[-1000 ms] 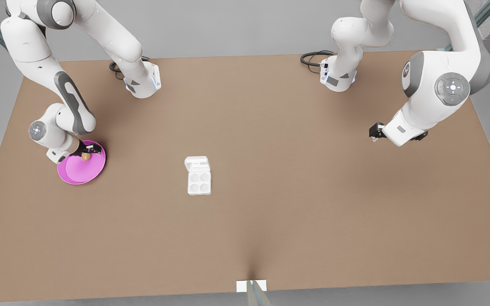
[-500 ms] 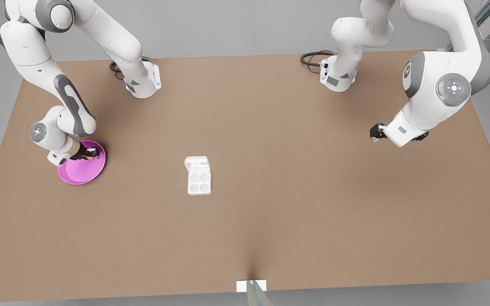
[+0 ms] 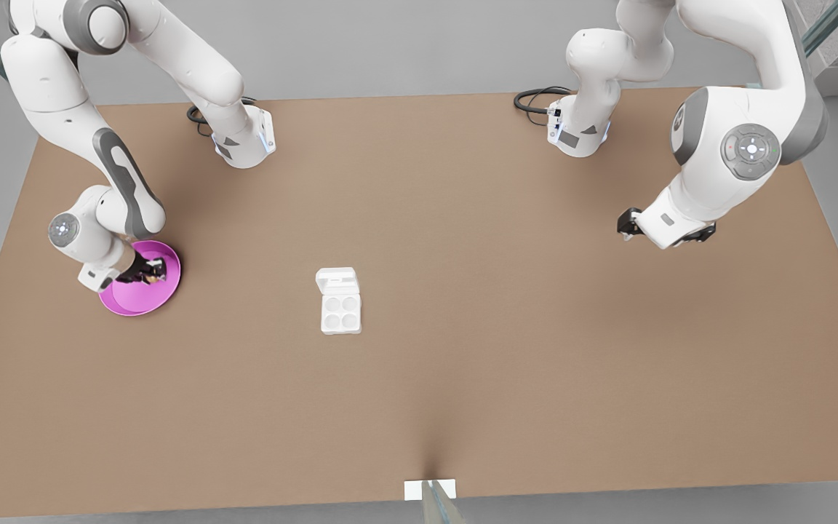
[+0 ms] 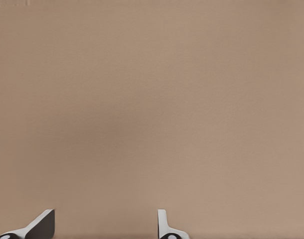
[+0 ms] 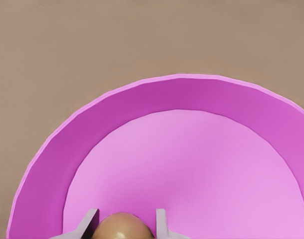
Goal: Pack egg into the box and close the box lid
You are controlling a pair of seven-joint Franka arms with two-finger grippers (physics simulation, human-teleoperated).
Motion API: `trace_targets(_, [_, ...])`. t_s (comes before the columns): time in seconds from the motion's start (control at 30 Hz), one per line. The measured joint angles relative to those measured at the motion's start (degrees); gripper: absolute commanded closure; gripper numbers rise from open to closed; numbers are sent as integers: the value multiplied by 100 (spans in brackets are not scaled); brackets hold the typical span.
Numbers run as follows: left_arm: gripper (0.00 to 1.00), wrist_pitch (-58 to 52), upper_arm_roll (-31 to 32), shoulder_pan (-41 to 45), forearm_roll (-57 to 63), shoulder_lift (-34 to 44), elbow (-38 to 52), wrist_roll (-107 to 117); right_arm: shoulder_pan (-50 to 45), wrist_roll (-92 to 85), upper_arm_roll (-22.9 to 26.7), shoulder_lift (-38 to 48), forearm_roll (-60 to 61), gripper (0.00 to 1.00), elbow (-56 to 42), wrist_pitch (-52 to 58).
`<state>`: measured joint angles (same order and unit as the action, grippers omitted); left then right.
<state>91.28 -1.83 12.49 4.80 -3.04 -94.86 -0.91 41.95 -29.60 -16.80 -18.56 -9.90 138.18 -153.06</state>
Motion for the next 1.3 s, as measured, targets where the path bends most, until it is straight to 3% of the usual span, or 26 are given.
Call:
trace_targets(0.17, [0, -1, -1, -78, 0, 0, 0, 0, 3, -32, -358, 96, 1, 61, -251, 70])
trace_targets(0.43, [0, -2, -1, -108, 0, -3, -1, 0, -306, 216, -1473, 53, 51, 61, -1039, 366])
trace_targets(0.87, [0, -2, 0, -54, 0, -12, 0, 0, -2407, 1192, -1516, -1240, 92, 61, -3439, 696])
trace_targets(1.3, [0, -3, -1, -55, 0, -17, -9, 3, -3819, 3127, -1544, -1493, 107, 61, -3897, 1344])
